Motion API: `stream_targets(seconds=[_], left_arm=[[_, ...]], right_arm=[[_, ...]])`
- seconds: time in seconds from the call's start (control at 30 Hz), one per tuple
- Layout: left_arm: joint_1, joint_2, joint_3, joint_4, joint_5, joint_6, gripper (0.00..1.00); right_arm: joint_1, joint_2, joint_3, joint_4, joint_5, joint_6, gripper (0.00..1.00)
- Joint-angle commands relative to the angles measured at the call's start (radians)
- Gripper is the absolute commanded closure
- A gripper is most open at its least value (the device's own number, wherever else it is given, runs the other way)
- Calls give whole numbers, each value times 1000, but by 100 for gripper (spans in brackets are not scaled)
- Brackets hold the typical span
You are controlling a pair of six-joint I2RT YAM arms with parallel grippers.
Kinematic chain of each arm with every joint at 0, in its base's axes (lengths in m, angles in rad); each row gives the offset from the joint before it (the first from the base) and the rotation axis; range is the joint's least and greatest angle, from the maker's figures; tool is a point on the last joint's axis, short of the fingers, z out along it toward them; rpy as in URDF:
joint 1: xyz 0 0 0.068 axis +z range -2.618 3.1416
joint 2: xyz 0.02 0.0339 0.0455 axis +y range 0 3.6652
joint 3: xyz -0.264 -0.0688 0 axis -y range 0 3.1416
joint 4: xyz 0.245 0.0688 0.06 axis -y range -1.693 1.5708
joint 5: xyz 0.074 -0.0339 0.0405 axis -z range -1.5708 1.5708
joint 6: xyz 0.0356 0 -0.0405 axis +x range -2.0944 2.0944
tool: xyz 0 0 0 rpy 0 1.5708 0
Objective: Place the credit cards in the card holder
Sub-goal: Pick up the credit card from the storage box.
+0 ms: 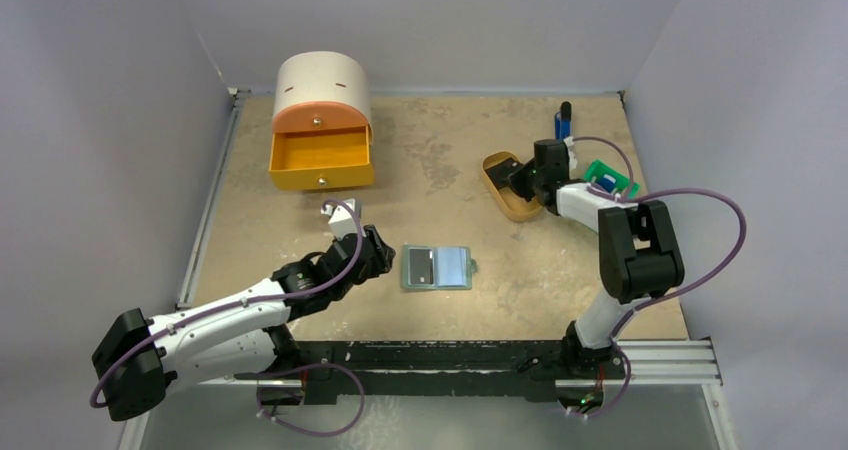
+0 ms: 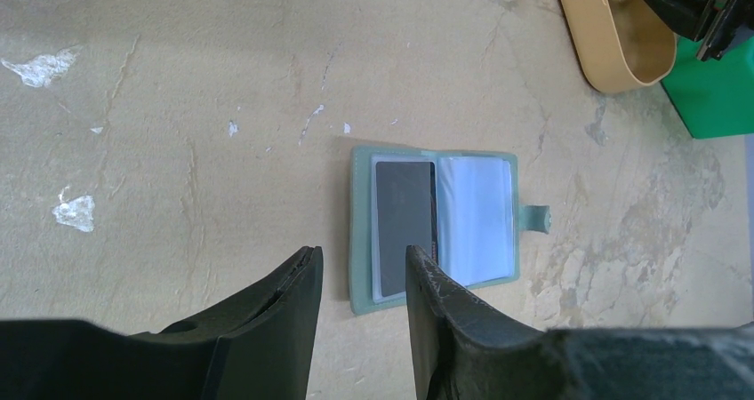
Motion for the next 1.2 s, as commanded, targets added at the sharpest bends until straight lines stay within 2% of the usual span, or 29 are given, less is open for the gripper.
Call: stream_targets(seconds=[0.0, 0.2, 0.4, 0.53, 0.77, 0.9, 1.03, 1.17], left_arm=[[1, -5, 2, 31, 0, -12, 61], [1, -5, 3, 30, 0, -11, 61], [0, -7, 11, 24, -8, -7, 61], [1, -8, 21, 15, -19, -1, 61], [1, -21, 41, -10, -39, 2, 62], [1, -41, 62, -45, -56, 9, 62], [1, -82, 74, -77, -71, 11, 61], [1, -117, 76, -95, -84, 8, 62]], right_arm=[[-5, -33, 11, -19, 13, -35, 95], [-3, -39, 19, -20, 8, -40, 100], [-4, -111, 37, -44, 49, -26, 100], [-4, -150, 90, -117, 76, -4, 100], [-3, -221, 155, -194, 39, 18, 100], [-4, -308, 170, -211, -66, -8, 100], [-5, -410, 178, -268, -317, -52, 100], [-5, -547, 124, -299, -472, 22, 100]])
